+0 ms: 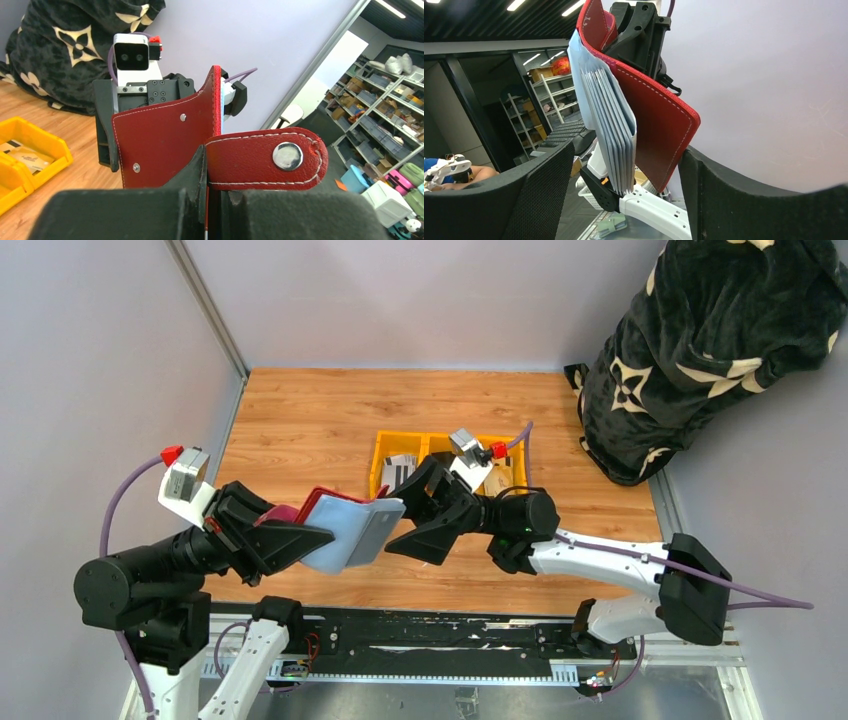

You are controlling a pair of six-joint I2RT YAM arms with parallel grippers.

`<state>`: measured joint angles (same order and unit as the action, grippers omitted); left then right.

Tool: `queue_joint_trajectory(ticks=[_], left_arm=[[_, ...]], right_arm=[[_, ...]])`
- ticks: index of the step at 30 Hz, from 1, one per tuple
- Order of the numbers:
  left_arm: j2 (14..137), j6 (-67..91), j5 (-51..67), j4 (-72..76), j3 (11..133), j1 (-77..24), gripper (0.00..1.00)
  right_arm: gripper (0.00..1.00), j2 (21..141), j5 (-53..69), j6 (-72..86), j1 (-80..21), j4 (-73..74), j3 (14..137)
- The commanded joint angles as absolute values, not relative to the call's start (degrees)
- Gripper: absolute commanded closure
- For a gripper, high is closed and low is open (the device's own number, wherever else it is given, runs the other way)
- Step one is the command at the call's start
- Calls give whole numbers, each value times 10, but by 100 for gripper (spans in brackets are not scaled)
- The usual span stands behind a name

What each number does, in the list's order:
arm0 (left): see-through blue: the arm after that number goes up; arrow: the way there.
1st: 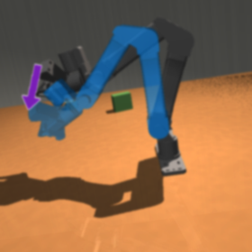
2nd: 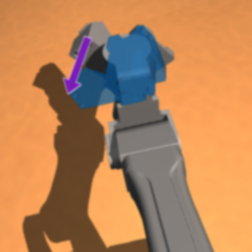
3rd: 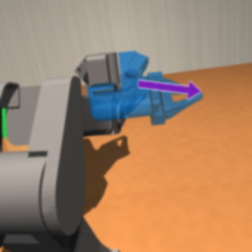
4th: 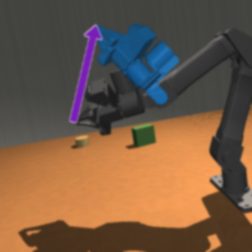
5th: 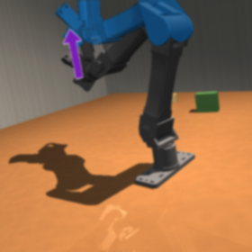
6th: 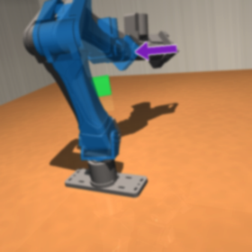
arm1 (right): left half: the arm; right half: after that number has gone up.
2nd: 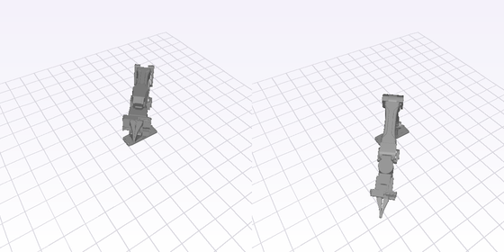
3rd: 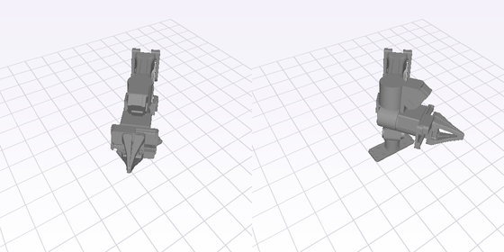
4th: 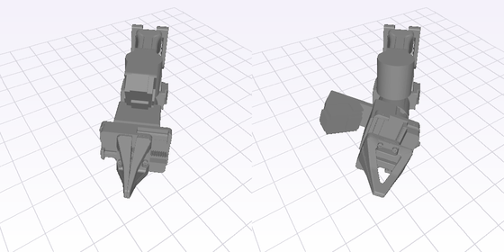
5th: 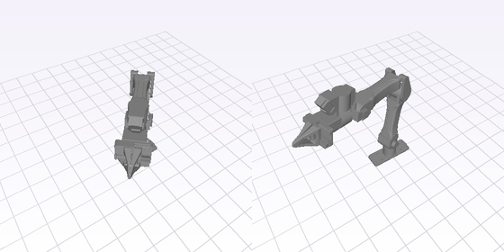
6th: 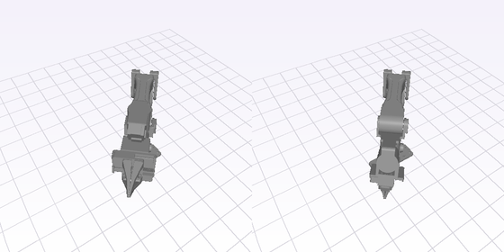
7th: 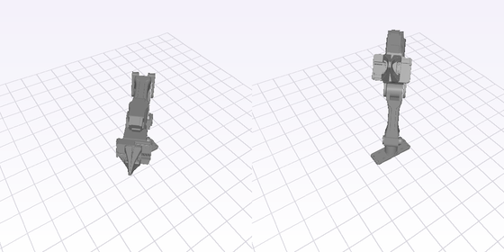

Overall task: Take the credit cards out of the card holder
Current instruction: Remove the credit card from the card holder.

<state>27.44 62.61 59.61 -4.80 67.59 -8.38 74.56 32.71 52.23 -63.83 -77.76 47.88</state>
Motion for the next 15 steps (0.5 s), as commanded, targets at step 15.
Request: queue_joint_trajectory(ticks=[15], left_arm=[[299,641,605,-31,705,-83,100]], right_arm=[[17,838,308,563,-656,-849,511]])
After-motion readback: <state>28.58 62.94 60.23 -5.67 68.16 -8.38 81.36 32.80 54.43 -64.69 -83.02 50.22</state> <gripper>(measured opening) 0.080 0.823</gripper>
